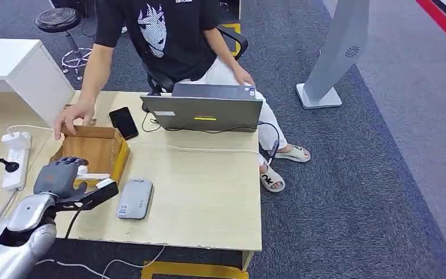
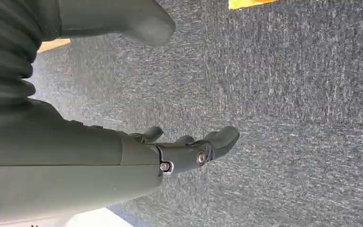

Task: Pass the card to the sensor for recognition and then transmit it.

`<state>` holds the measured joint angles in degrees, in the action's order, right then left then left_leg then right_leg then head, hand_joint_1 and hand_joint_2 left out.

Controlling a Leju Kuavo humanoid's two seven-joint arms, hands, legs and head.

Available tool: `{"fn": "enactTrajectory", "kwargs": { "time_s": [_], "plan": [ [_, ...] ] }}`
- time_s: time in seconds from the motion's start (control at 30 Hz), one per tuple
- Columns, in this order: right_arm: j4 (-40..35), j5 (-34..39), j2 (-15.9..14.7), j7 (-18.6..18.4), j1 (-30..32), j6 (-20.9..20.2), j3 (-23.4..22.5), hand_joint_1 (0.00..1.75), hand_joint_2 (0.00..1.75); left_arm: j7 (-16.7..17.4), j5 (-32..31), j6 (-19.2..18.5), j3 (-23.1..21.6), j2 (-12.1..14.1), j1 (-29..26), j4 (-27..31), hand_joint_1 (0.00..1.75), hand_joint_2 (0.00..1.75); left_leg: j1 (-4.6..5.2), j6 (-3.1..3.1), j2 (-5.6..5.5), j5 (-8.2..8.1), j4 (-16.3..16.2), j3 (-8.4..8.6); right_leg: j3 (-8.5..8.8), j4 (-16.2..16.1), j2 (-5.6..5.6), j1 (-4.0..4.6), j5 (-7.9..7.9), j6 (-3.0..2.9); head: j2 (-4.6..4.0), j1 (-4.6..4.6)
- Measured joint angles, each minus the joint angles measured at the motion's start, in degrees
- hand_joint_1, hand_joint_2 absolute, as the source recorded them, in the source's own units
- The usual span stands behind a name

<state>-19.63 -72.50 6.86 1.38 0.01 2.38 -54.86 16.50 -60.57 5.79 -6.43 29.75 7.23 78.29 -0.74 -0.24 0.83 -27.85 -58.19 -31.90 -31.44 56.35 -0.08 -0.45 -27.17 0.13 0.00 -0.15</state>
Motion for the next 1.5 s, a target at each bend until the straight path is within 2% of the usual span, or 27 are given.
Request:
{"fn": "enactTrajectory", "kwargs": {
  "time_s": [0.23, 0.3, 0.4, 0.47, 1.07, 1.17, 1.33, 1.5],
  "plan": [
    [0.0, 0.0, 0.0, 0.0, 0.0, 0.1, 0.3, 0.00, 1.75, 0.0, 0.0, 0.4, -0.2, -0.3, 0.0, -0.5, 0.70, 1.75, 0.00, 0.00, 0.00, 0.00, 0.0, 0.00, 0.00, 0.0, 0.00, 0.00, 0.00, 0.00, 0.00, 0.00],
    [0.0, 0.0, 0.0, 0.0, 0.0, 0.1, 0.3, 0.00, 1.75, 0.0, 0.0, 0.4, -0.2, -0.4, 0.0, -0.7, 0.79, 1.75, 0.00, 0.00, 0.00, 0.00, 0.0, 0.00, 0.00, 0.0, 0.00, 0.00, 0.00, 0.00, 0.00, -0.02],
    [0.0, 0.0, 0.0, 0.0, 0.0, 0.1, 0.3, 0.00, 1.75, 0.0, 0.0, 0.5, -0.2, -0.5, 0.0, -0.9, 1.10, 1.75, 0.00, 0.00, 0.00, 0.00, 0.0, 0.00, 0.00, 0.0, 0.00, 0.00, 0.00, 0.00, 0.00, 0.00],
    [0.0, 0.0, 0.0, 0.0, 0.0, 0.1, 0.3, 0.00, 1.75, -0.1, 0.1, 0.5, -0.3, -0.5, 0.0, -1.1, 1.54, 1.75, 0.00, 0.00, 0.00, 0.00, 0.0, 0.00, 0.00, 0.0, 0.00, 0.00, 0.00, 0.00, 0.00, 0.00],
    [0.3, 0.0, 0.0, 0.0, 0.0, 0.1, 0.3, 0.00, 1.75, -0.1, 0.1, 0.7, -0.3, -0.9, 0.2, -1.7, 1.52, 1.75, 0.00, 0.00, 0.01, 0.00, 0.0, 0.01, 0.00, 0.0, 0.01, 0.00, 0.00, 0.00, 0.00, 0.00],
    [0.3, 0.0, 0.0, 0.0, 0.0, 0.2, 0.4, 0.00, 1.75, -0.1, 0.1, 0.7, -0.3, -0.9, 0.3, -1.8, 1.55, 1.75, 0.00, 0.00, 0.02, 0.00, 0.0, 0.01, 0.00, 0.0, 0.01, 0.00, 0.00, 0.00, 0.00, 0.00],
    [0.3, 0.0, 0.0, 0.0, 0.0, 0.2, 0.5, 0.00, 1.75, -0.1, 0.1, 0.7, -0.3, -0.9, 0.3, -1.9, 1.75, 1.75, 0.00, 0.00, 0.02, 0.00, 0.0, 0.01, 0.00, 0.0, 0.01, 0.00, 0.00, 0.00, 0.00, 0.00],
    [0.3, 0.0, 0.0, 0.0, 0.0, 0.2, 0.6, 0.00, 1.75, -0.2, 0.1, 0.7, -0.3, -0.9, 0.3, -1.9, 1.75, 1.75, 0.00, 0.00, 0.02, 0.00, 0.0, 0.01, 0.00, 0.0, 0.01, 0.00, 0.00, 0.00, 0.00, 0.00]
  ]
}}
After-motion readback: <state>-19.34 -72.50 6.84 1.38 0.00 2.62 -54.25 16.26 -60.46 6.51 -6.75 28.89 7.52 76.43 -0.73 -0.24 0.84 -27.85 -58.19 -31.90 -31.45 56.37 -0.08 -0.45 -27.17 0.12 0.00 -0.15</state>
